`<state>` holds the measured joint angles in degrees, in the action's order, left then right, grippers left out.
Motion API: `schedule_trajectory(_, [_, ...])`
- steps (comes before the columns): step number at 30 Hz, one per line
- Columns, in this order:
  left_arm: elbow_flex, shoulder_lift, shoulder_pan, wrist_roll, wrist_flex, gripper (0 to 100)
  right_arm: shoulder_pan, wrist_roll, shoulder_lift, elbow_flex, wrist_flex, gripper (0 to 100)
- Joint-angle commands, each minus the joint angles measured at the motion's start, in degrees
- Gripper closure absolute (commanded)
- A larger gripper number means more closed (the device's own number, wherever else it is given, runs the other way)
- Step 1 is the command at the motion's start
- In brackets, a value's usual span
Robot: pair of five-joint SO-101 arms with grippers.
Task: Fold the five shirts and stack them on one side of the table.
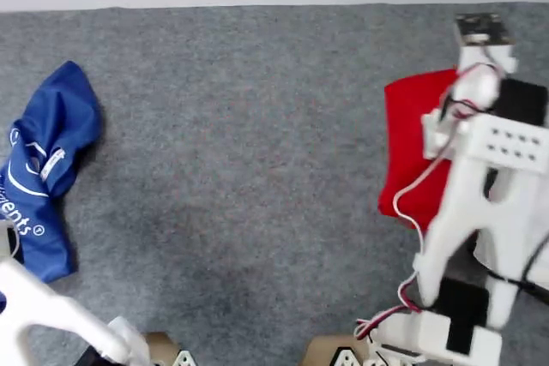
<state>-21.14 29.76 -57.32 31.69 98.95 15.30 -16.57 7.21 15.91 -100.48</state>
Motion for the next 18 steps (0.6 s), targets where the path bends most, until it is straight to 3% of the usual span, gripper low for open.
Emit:
schedule_trajectory(1, [0.66, 1.67, 0.62, 0.00, -0.62, 99, 5.41, -3.87, 4.79, 0.44, -2.33, 99.1])
schedule_trajectory(18, [0.66, 1.67, 0.62, 0.00, -0.62, 99, 23.16, -13.89, -0.40, -1.67, 2.86, 99.1])
